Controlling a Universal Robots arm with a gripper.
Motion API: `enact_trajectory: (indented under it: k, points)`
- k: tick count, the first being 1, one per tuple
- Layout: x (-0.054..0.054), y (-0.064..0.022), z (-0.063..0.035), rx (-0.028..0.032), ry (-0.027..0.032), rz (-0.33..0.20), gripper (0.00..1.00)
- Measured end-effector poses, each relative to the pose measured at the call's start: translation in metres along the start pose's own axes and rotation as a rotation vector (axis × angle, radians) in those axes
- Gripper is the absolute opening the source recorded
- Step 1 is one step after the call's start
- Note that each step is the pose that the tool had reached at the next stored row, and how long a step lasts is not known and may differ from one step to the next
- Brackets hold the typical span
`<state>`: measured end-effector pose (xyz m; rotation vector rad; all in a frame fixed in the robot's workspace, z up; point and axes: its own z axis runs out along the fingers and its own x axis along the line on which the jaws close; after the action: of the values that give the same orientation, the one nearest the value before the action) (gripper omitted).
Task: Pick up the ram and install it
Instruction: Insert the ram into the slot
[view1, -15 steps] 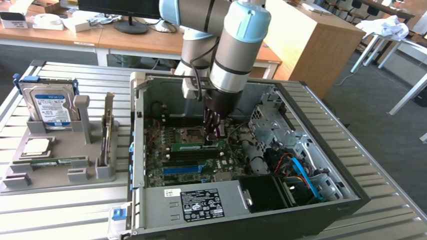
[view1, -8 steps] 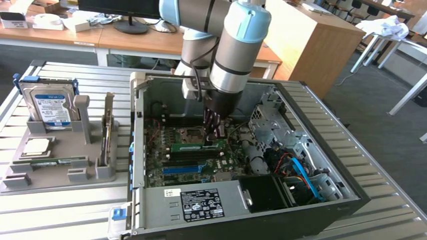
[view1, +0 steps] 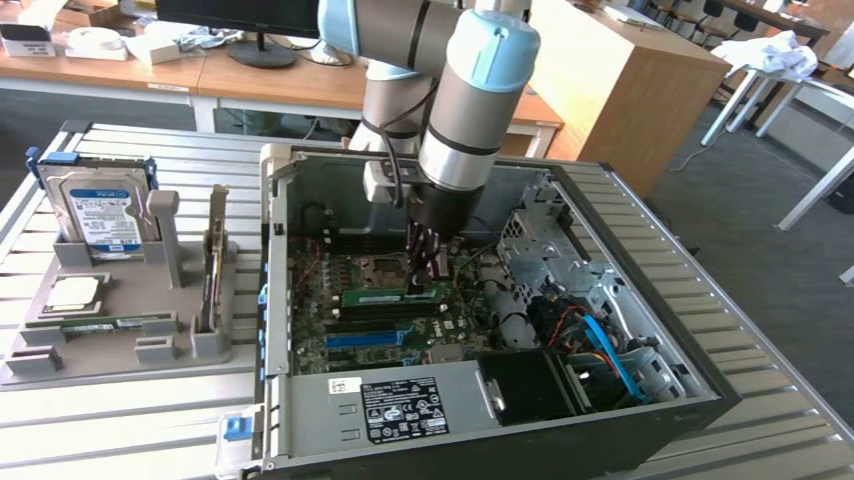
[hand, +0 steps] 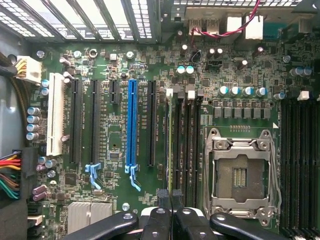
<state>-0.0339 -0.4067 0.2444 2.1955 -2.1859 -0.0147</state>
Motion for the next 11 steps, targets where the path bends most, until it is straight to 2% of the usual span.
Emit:
enact_trajectory:
  k: [11]
  points:
    - [0.0000,-0.0003,0.0002,-0.0001,-0.0002,0.006,0.11]
